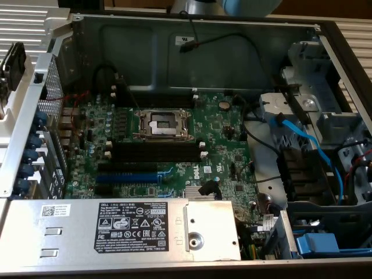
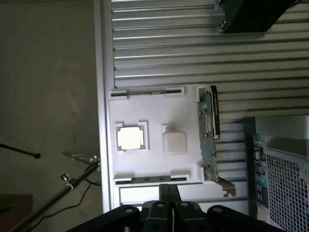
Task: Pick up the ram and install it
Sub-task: 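Reach for the ram, then pick up the ram and move it above insertion slot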
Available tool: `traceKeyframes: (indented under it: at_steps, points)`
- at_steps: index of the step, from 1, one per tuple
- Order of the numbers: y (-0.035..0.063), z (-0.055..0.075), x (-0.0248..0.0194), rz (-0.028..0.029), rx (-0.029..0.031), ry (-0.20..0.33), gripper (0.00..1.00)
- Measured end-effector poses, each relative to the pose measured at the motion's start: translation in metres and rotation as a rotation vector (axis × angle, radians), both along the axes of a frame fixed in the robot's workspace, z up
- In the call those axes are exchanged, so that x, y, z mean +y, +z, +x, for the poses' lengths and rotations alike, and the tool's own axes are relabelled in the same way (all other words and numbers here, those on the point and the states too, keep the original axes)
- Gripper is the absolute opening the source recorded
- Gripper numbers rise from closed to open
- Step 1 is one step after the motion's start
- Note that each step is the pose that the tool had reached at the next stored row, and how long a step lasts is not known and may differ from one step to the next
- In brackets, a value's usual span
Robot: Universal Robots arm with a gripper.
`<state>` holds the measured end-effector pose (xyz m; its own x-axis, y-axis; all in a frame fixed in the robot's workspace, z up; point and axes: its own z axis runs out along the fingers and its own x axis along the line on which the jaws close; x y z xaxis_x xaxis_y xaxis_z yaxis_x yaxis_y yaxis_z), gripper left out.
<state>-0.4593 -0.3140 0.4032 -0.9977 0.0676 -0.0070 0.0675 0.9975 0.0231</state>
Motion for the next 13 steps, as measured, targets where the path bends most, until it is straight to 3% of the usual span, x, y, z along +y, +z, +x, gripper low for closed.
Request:
traceKeyframes:
  at_steps: [6, 13]
  points:
    - [-0.0002, -0.013, -0.0008, 0.0, 0.0, 0.028, 0.1]
    - [-0.0004, -0.015, -0.0009, 0.0, 0.0, 0.052, 0.1]
